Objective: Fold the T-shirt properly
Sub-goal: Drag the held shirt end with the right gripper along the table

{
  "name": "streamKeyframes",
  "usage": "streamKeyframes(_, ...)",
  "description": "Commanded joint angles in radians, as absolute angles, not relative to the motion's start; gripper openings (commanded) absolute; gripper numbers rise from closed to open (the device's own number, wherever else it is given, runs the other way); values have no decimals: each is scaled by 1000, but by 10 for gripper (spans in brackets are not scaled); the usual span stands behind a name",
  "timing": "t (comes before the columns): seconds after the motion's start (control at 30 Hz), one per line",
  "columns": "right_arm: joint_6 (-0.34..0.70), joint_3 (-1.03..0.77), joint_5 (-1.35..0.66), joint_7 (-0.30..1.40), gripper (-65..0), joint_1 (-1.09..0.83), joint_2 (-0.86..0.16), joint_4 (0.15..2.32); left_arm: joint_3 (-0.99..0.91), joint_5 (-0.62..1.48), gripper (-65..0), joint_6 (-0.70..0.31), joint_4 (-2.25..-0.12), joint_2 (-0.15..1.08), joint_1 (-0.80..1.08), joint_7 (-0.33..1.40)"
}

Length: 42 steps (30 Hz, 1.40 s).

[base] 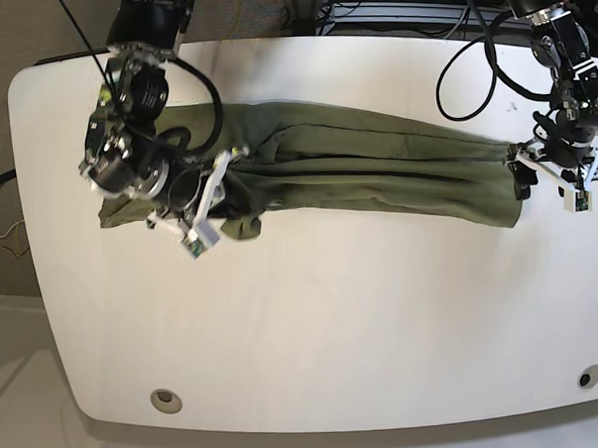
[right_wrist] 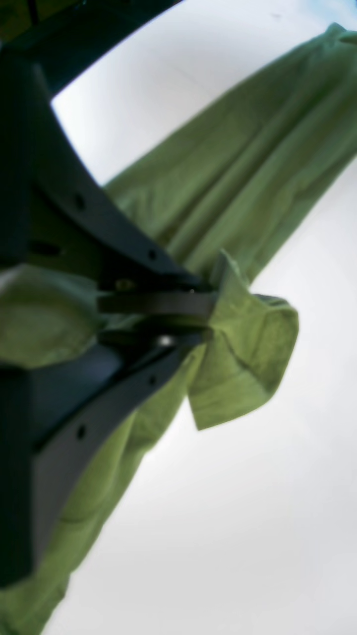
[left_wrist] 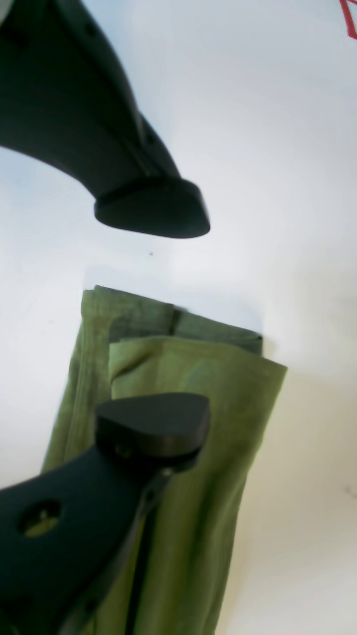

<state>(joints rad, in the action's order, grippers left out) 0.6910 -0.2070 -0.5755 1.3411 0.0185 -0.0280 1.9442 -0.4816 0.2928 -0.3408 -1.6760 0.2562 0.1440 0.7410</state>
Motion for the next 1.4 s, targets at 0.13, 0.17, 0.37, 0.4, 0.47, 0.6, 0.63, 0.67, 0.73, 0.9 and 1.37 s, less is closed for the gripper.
streamKeyframes(0.13, 698, -152, -614, 1338, -650, -41, -17, 2004, -485, 306, -192, -340, -1696, 279, 131, 722)
streamKeyframes(0.17, 698, -143, -617, 1338, -650, -47, -18, 2005, -486, 306, -192, -340, -1696, 280, 132, 722)
streamKeyframes(0.37, 698, -66, -673, 1353, -650, -72, -42, 1997, -482, 306, -191, -338, -1694, 277, 147, 722)
streamKeyframes(0.4, 698, -59, -679, 1353, -650, -76, -47, 1995, -481, 306, -191, -338, -1694, 276, 146, 722)
streamKeyframes(0.47, 698, -49, -692, 1352, -650, -84, -56, 1992, -480, 306, -191, -337, -1693, 276, 146, 723)
streamKeyframes(0.6, 698, -40, -723, 1358, -650, -95, -81, 1989, -480, 308, -191, -337, -1692, 275, 145, 725)
streamKeyframes(0.63, 698, -38, -737, 1367, -650, -94, -90, 1990, -481, 311, -191, -337, -1691, 275, 143, 726)
streamKeyframes(0.67, 698, -37, -740, 1365, -650, -97, -96, 1989, -481, 311, -191, -337, -1691, 275, 143, 726)
streamKeyframes(0.73, 698, -39, -746, 1361, -650, -104, -106, 1986, -481, 311, -192, -336, -1690, 274, 143, 727)
streamKeyframes(0.9, 698, -41, -749, 1332, -650, -121, -123, 1987, -478, 312, -191, -337, -1688, 273, 151, 725)
streamKeyframes(1.37, 698, -25, -738, 1115, -304, -112, -87, 1840, -458, 326, -178, -341, -1673, 268, 166, 722)
